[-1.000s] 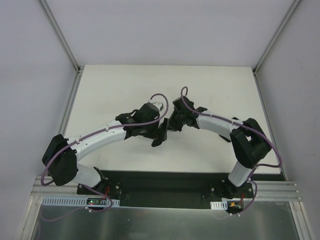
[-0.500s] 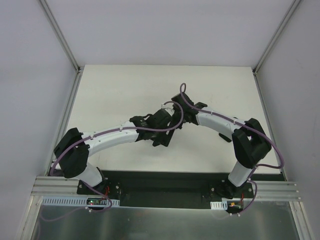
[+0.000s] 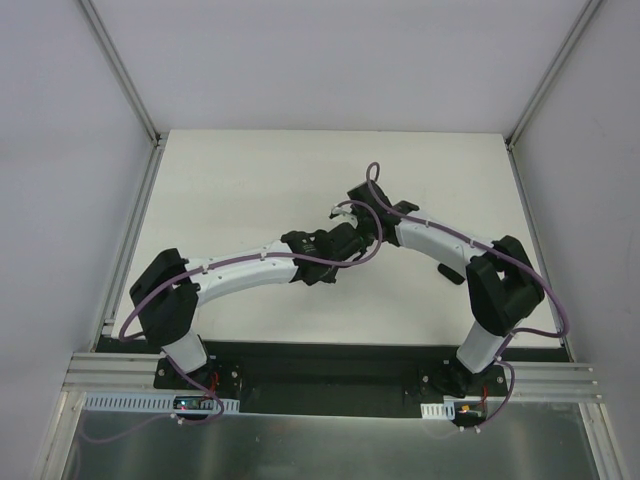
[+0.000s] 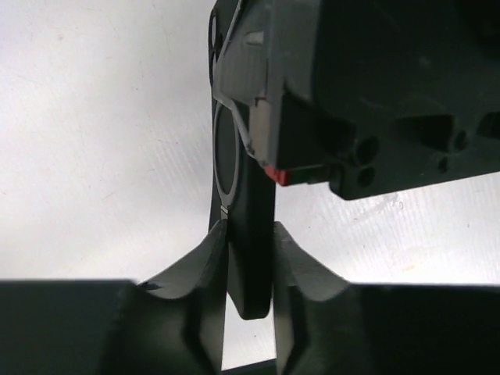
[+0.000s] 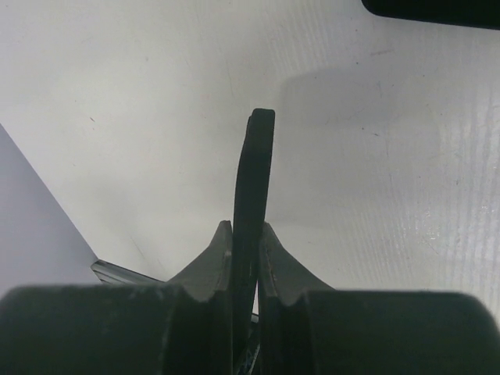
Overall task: Take the phone out of the phone case
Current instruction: Adjust the phone.
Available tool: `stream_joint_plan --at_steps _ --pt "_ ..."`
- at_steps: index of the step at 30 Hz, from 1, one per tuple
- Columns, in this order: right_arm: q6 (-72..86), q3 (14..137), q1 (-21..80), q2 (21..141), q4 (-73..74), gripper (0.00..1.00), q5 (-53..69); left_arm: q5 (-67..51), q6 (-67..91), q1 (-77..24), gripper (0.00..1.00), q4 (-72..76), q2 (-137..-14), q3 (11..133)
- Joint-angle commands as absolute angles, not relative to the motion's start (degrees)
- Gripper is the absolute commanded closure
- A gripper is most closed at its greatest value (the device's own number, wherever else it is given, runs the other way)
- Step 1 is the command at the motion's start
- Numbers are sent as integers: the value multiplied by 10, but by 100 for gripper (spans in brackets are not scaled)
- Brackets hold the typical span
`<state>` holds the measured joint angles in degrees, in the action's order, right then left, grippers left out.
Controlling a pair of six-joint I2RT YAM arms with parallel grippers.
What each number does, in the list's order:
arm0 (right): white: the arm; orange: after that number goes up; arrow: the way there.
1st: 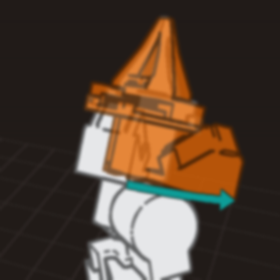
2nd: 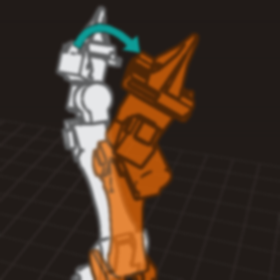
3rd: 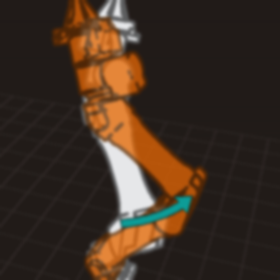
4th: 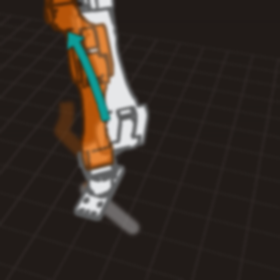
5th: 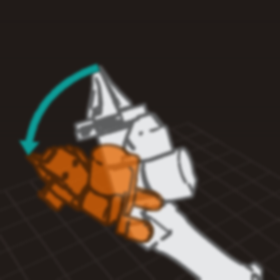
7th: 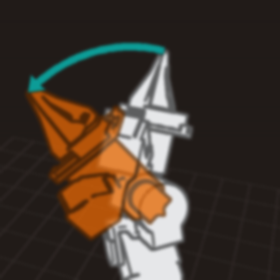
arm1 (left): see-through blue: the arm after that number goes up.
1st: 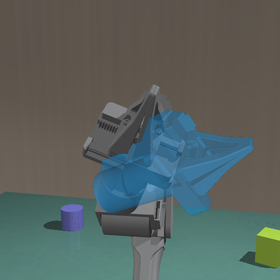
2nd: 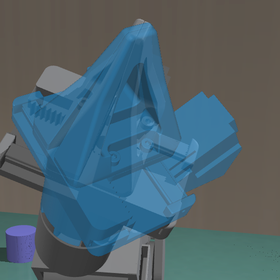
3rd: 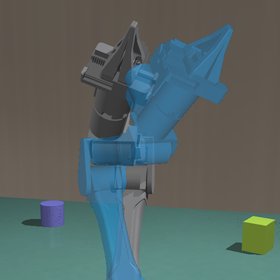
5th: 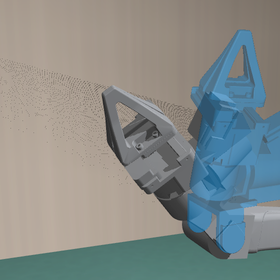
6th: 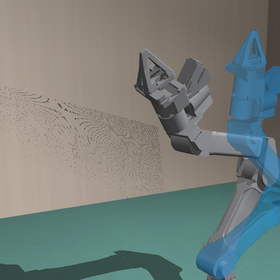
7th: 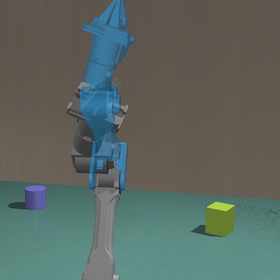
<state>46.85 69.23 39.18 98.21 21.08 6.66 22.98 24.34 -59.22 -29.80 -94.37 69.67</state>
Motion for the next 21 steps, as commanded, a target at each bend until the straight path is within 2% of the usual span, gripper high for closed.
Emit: stream_joint_plan --at_steps 1,2,4,5,6,7,8,9,10,12,13,18,21 --pt "442 717 410 965 228 99 86 273 187 -608 88 -318 -962 725" --pt "440 715 410 965 226 99 87 272 189 -608 100 -318 -961 725" --pt "436 714 410 967 222 98 91 271 192 -608 100 -318 -955 722" --pt "432 715 410 967 220 92 97 270 195 -608 100 -318 -952 720" --pt "428 716 410 968 216 79 98 270 197 -609 100 -319 -948 718" --pt "419 715 410 965 213 55 101 270 200 -608 100 -318 -941 715" --pt "416 715 410 962 210 41 100 269 202 -607 100 -318 -937 713" --pt "412 715 409 960 211 31 96 268 204 -607 100 -318 -933 710" --pt "408 714 408 949 213 10 92 265 209 -606 100 -318 -924 706" --pt "395 715 403 940 221 1 82 255 214 -597 100 -318 -915 701" --pt "390 714 399 927 226 4 77 238 221 -592 100 -317 -906 696" --pt "362 690 356 876 246 4 67 160 243 -533 100 -296 -870 669" --pt "347 659 324 830 249 4 64 72 255 -491 100 -275 -834 644"
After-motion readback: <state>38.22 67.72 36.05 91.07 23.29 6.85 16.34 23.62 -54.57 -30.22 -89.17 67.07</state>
